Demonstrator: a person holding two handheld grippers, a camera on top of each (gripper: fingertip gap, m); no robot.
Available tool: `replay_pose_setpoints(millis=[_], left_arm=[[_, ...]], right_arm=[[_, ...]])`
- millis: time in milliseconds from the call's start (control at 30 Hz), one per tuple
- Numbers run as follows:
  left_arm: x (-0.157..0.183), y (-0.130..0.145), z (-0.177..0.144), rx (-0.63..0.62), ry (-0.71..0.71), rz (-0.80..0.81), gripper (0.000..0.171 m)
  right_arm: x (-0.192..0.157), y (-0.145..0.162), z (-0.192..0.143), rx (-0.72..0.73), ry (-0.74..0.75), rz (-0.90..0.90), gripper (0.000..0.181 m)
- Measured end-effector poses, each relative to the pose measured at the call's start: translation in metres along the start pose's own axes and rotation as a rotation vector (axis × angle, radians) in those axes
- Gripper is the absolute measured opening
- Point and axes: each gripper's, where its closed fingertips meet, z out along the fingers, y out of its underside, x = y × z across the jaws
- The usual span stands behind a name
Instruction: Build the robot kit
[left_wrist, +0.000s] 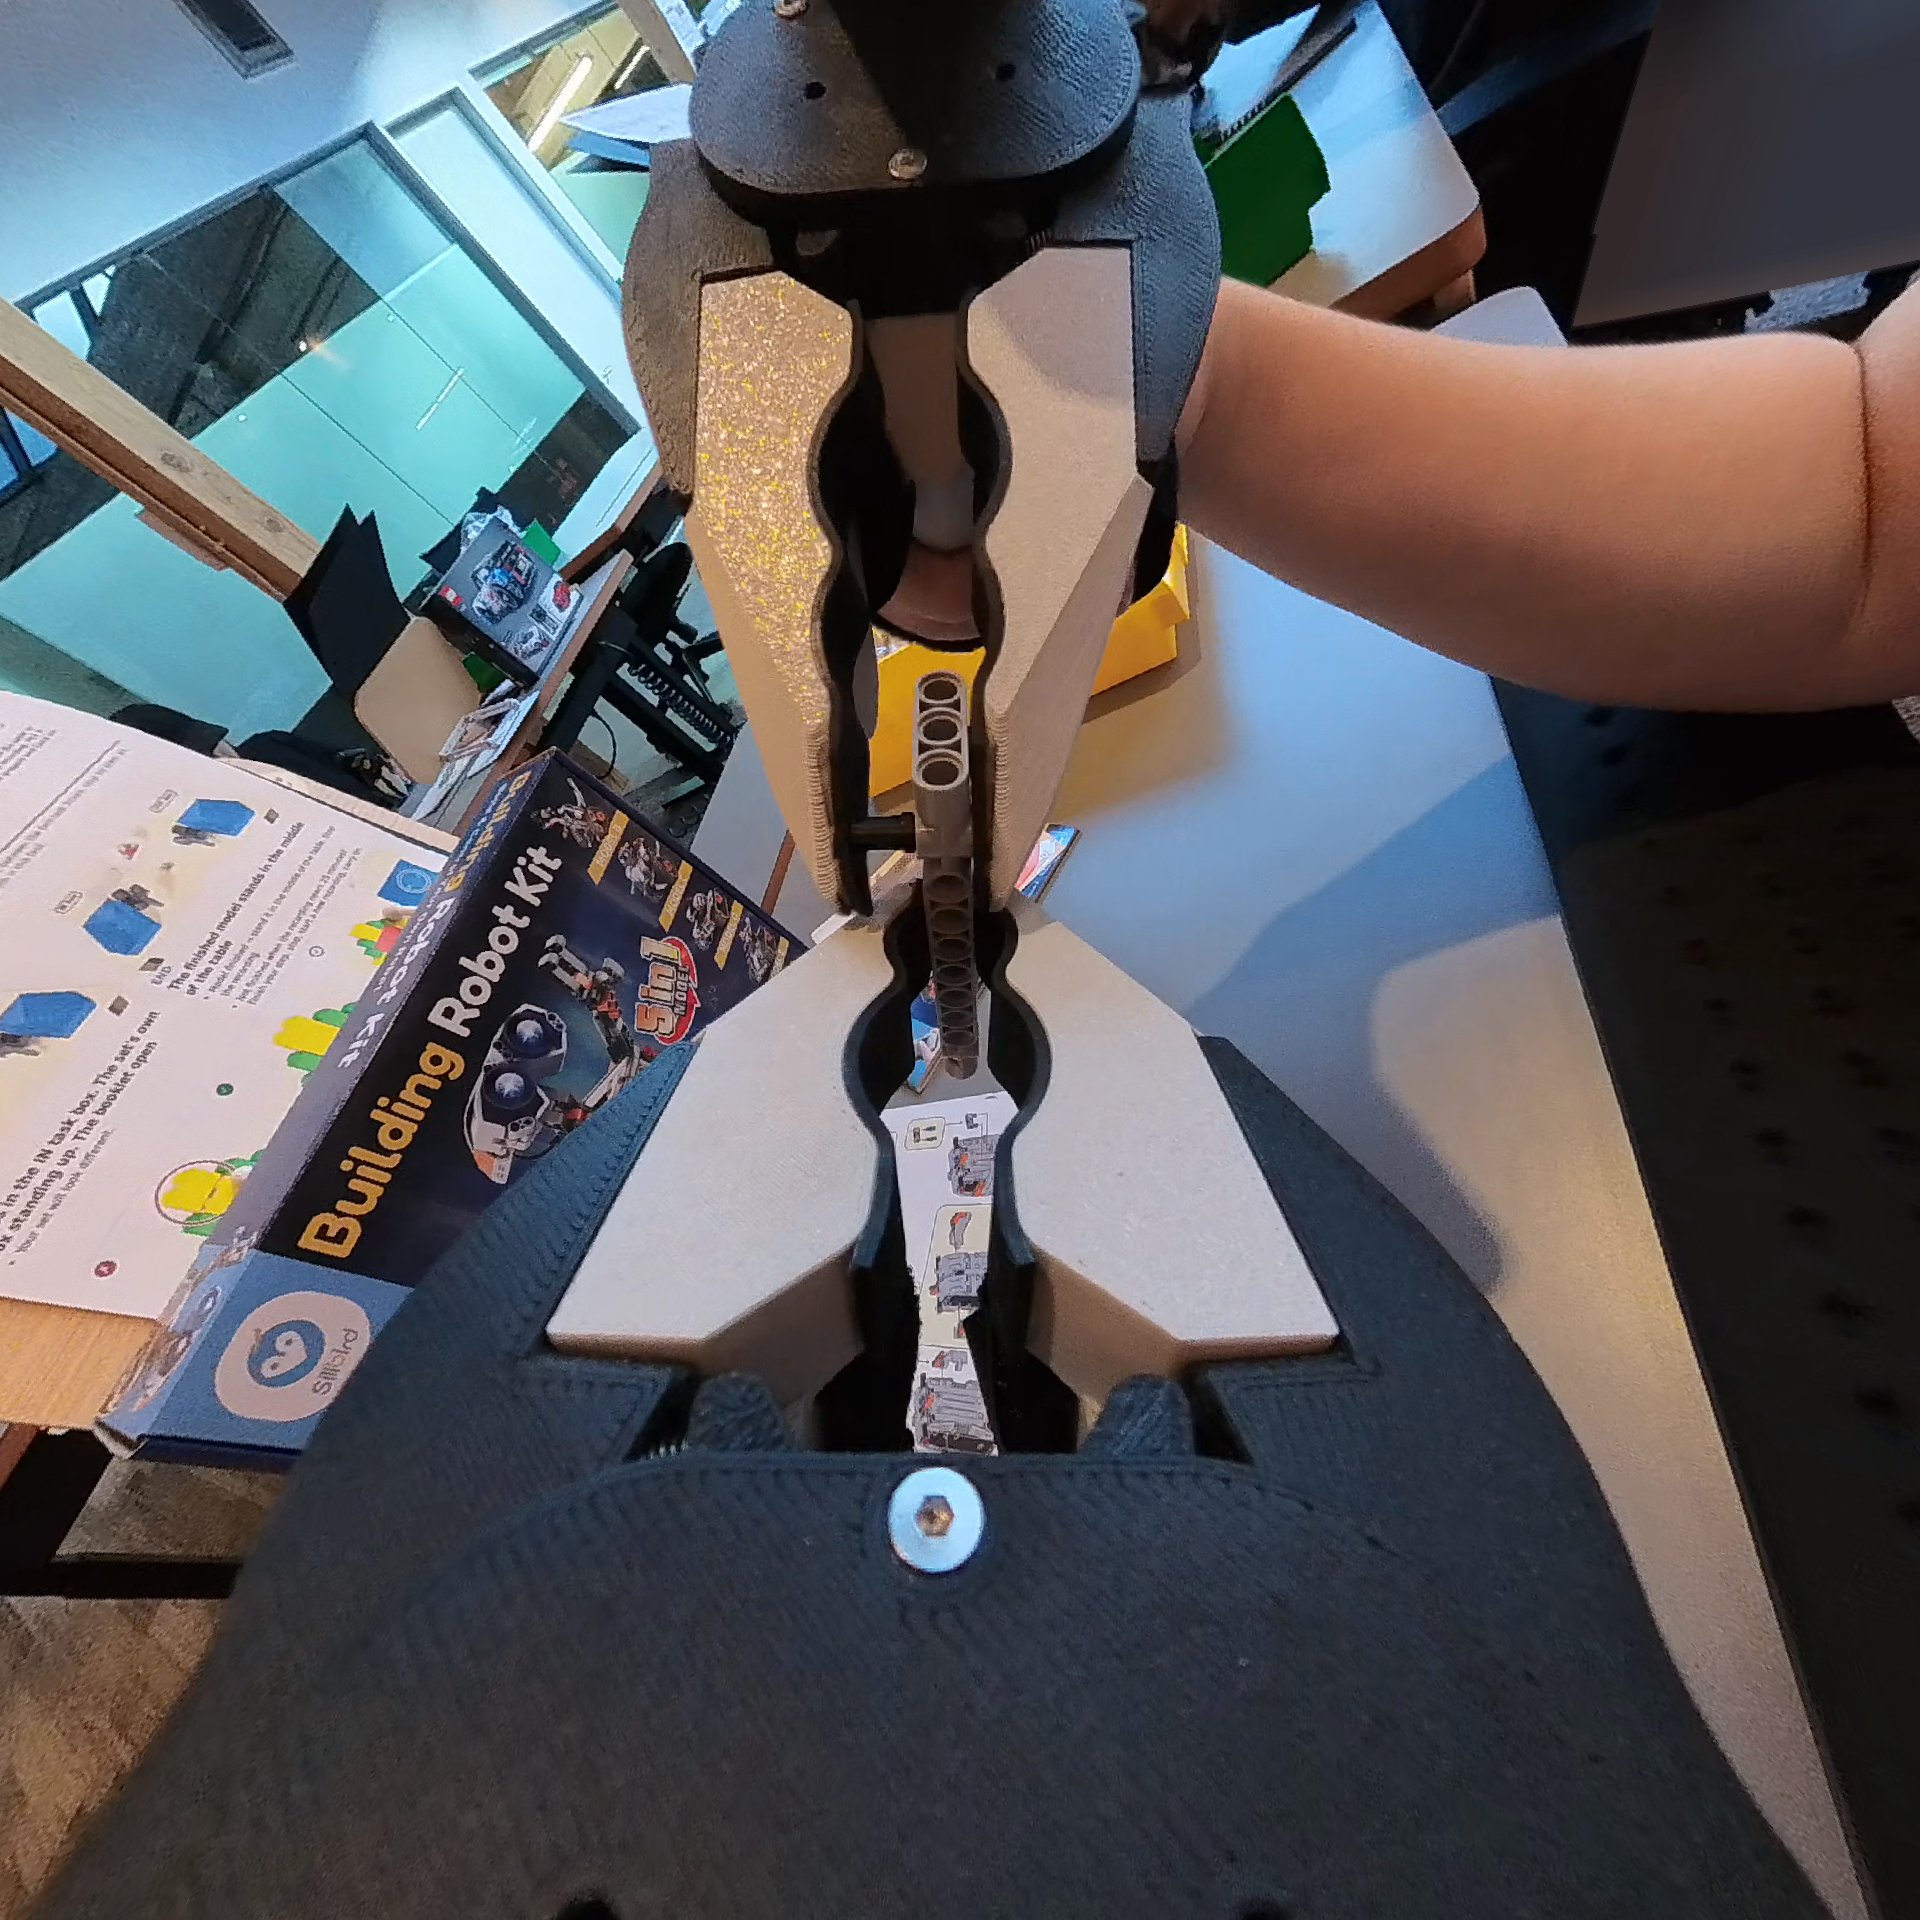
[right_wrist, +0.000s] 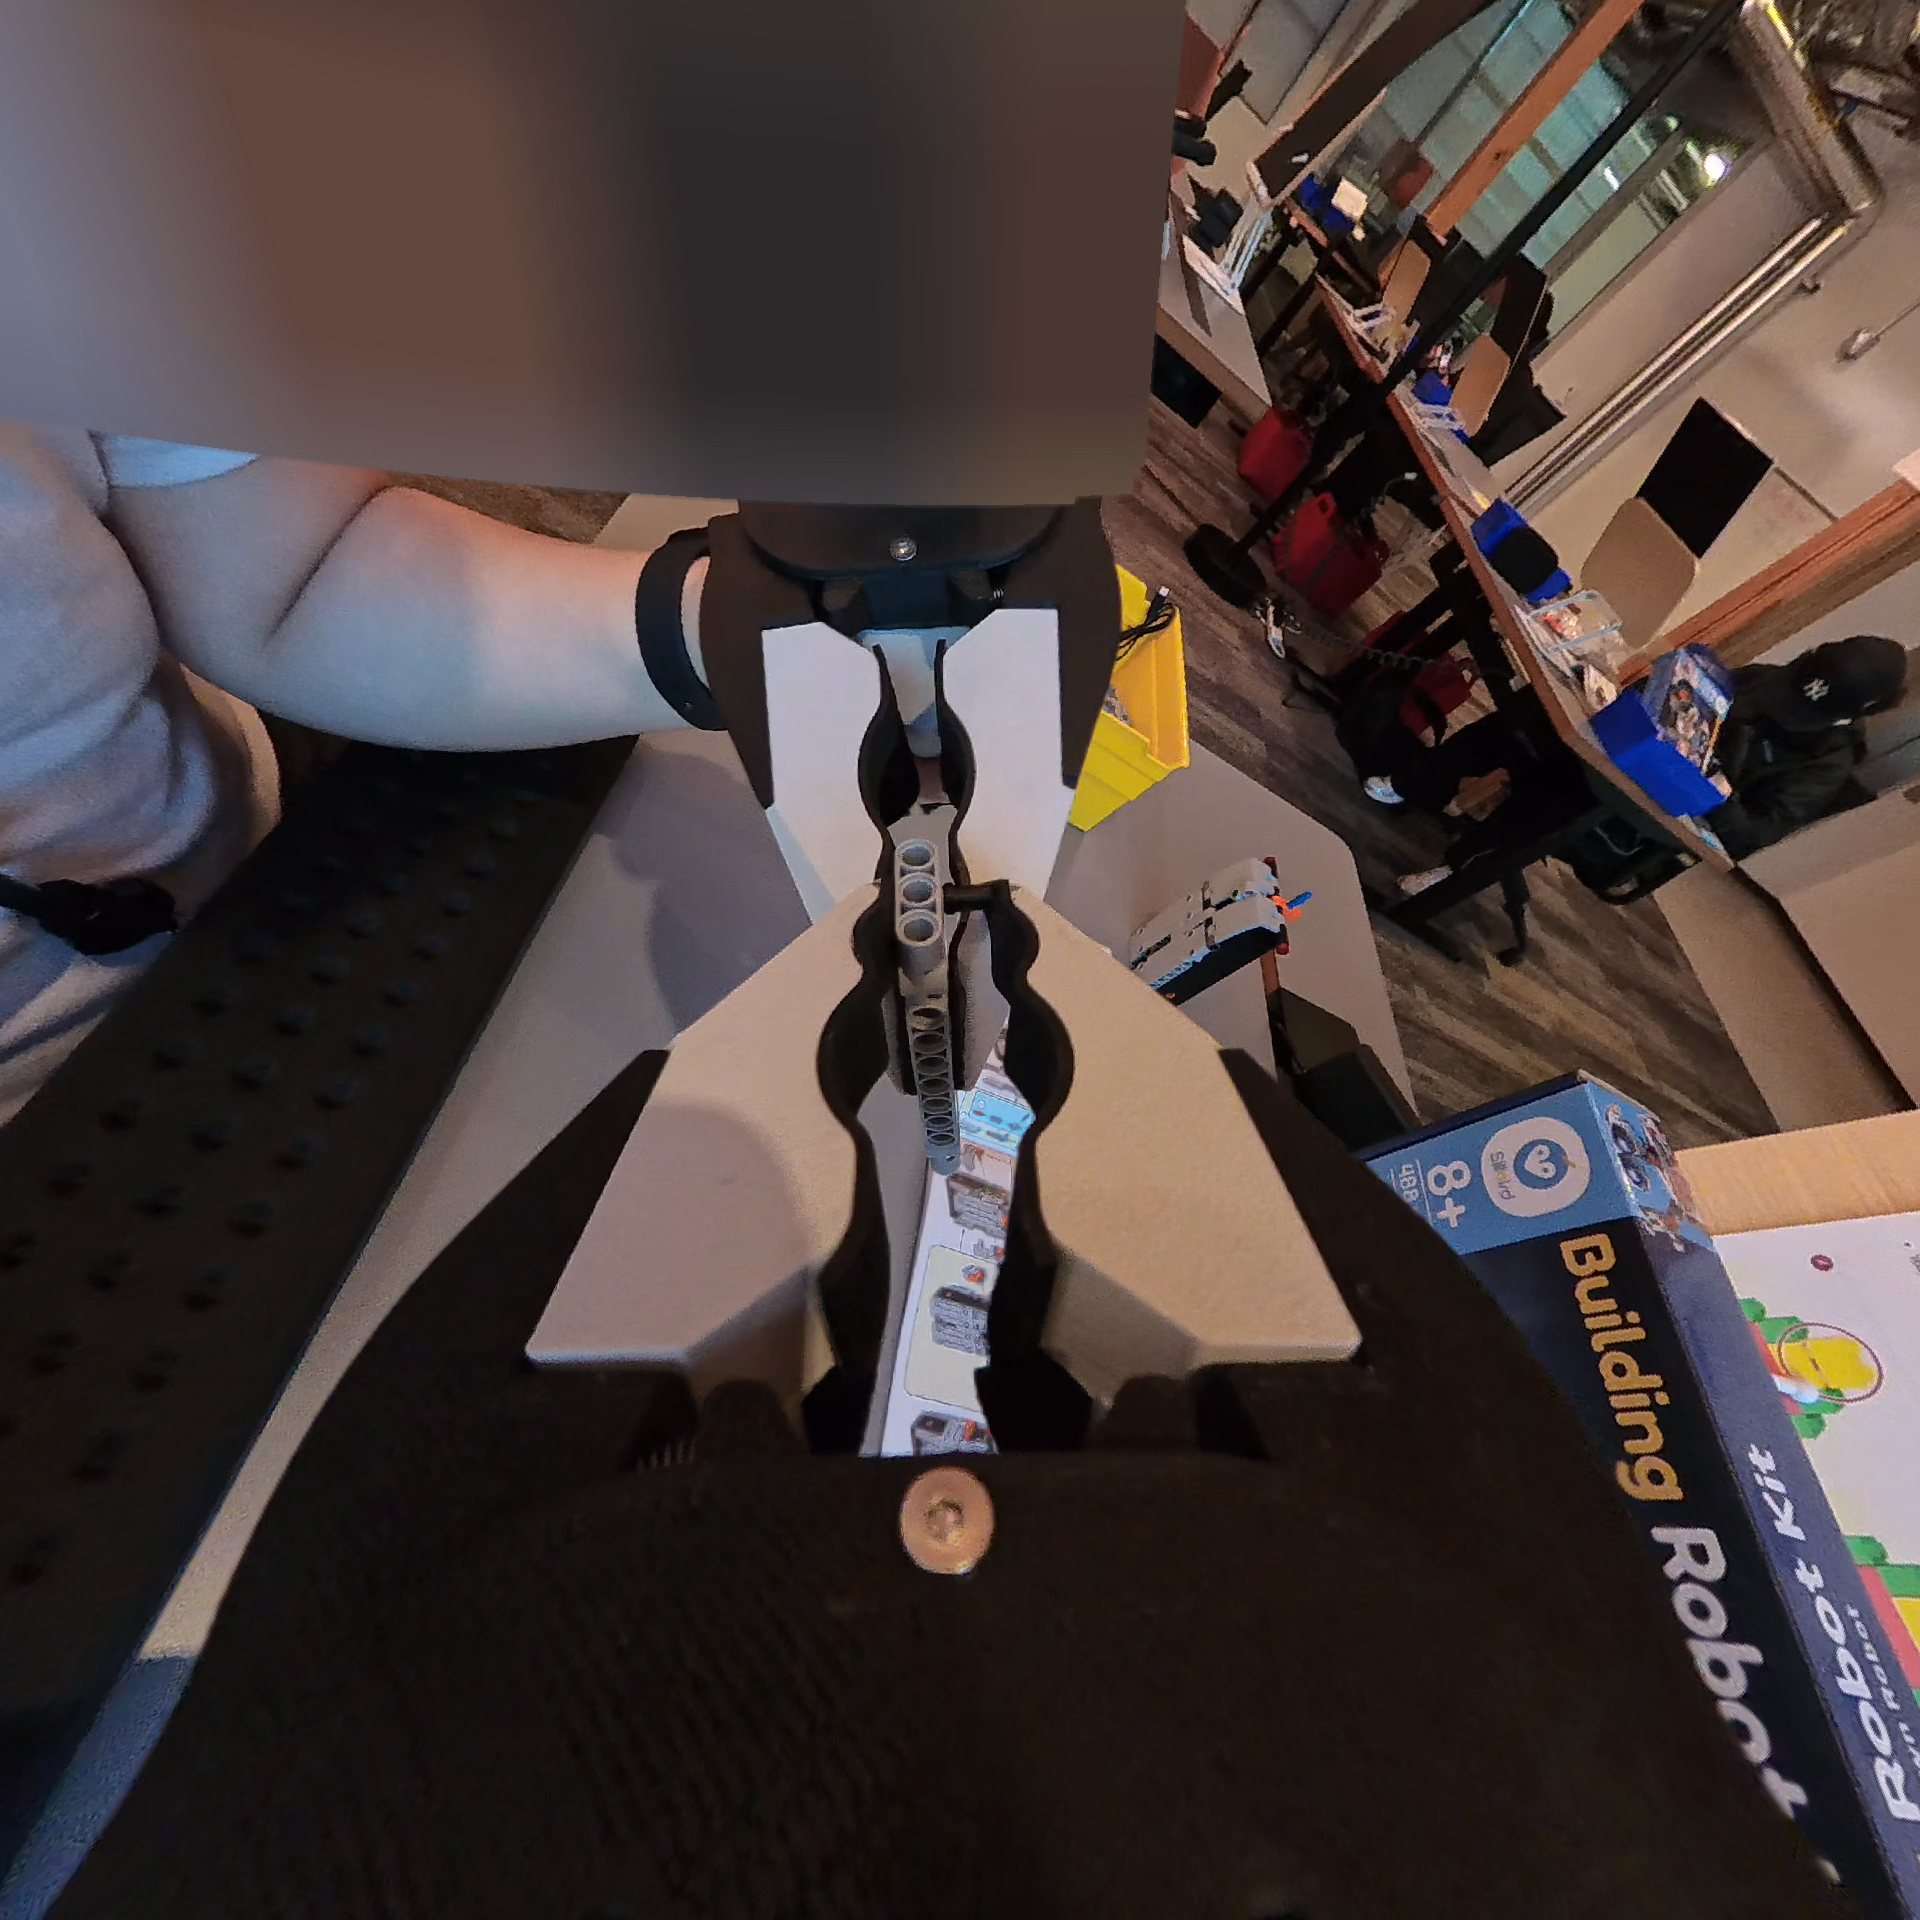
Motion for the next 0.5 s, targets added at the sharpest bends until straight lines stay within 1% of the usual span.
replay_pose_setpoints(millis=[167, 233, 300, 333, 367, 400, 467, 500], left_arm=[[0.000, 0.002, 0.000, -0.003, 0.009, -0.011, 0.005], [0.001, 0.005, 0.000, -0.005, 0.013, -0.024, 0.006], [-0.003, 0.006, -0.001, 0.008, 0.005, -0.062, 0.006], [-0.006, 0.004, -0.003, 0.041, 0.013, -0.096, 0.006], [-0.008, 0.001, -0.008, 0.076, 0.031, -0.138, 0.005], [-0.011, 0.000, -0.014, 0.099, 0.039, -0.183, 0.005], [-0.021, 0.002, -0.034, 0.132, 0.024, -0.272, 0.006], [-0.025, 0.004, -0.048, 0.137, 0.012, -0.321, 0.005]], right_arm=[[-0.001, 0.003, 0.002, -0.016, -0.003, -0.015, 0.015], [0.000, 0.005, 0.004, -0.015, -0.020, 0.012, 0.015], [0.006, 0.003, 0.005, 0.048, -0.023, 0.072, 0.015], [0.014, -0.003, 0.005, 0.105, 0.011, 0.099, 0.026], [0.024, -0.009, 0.002, 0.153, 0.055, 0.121, 0.043], [0.025, -0.015, -0.003, 0.195, 0.044, 0.140, 0.045], [0.023, -0.022, -0.017, 0.265, 0.006, 0.176, 0.032], [0.026, -0.022, -0.023, 0.285, 0.000, 0.215, 0.030]])
